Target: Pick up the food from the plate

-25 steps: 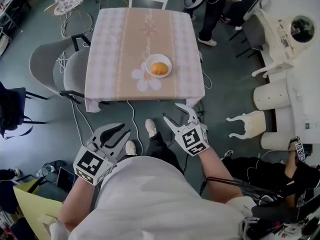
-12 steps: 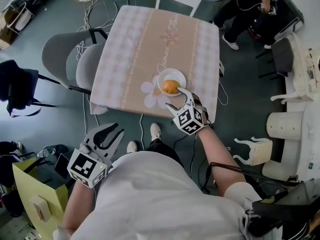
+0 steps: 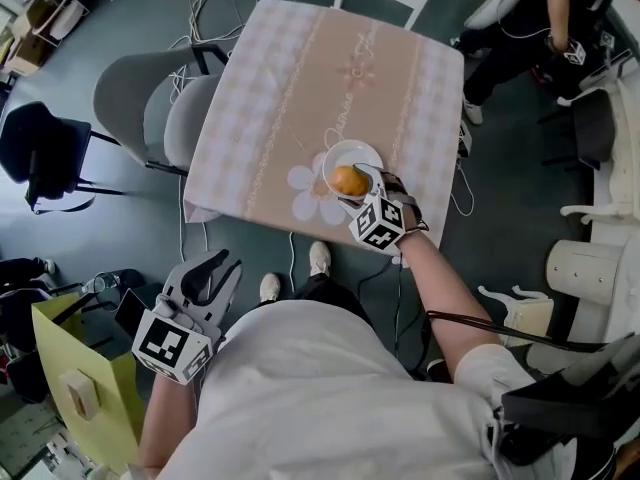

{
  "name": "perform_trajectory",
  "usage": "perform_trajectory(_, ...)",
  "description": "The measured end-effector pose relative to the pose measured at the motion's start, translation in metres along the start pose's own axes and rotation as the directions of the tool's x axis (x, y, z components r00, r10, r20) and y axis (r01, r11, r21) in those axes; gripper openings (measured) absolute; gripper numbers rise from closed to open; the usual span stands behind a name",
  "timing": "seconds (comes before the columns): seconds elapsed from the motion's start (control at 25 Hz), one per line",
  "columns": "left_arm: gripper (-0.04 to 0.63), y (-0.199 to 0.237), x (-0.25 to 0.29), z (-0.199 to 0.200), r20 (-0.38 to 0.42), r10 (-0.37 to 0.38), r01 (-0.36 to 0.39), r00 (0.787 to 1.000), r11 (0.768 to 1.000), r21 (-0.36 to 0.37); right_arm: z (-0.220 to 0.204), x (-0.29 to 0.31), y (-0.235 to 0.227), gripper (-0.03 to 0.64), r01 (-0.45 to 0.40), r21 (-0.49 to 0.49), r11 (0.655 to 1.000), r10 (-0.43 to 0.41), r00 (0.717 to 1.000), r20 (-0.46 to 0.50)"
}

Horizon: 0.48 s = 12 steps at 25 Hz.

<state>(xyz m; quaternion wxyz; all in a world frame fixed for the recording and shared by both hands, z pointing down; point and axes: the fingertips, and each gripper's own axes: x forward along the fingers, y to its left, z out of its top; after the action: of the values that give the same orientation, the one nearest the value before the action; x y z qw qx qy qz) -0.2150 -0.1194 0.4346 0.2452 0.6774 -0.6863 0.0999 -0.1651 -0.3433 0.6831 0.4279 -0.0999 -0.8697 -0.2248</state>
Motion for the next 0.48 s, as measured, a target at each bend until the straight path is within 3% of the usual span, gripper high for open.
perform_trajectory(0.24,0.089,0.006,0.0,-0.002,-0.004,0.057,-0.057,0.998,0.998,-0.025,-0.009,0.018,-0.008,0.347,-0.032,0.027,0.999,0.033,0.999,-0.02)
perform_trajectory(0.48,0.089,0.009,-0.003,-0.001,-0.006,0.064,-0.064,0.998,0.998,-0.025,-0.007,0.017,-0.012,0.347,-0.065,0.081,0.995,0.066,0.998,-0.013)
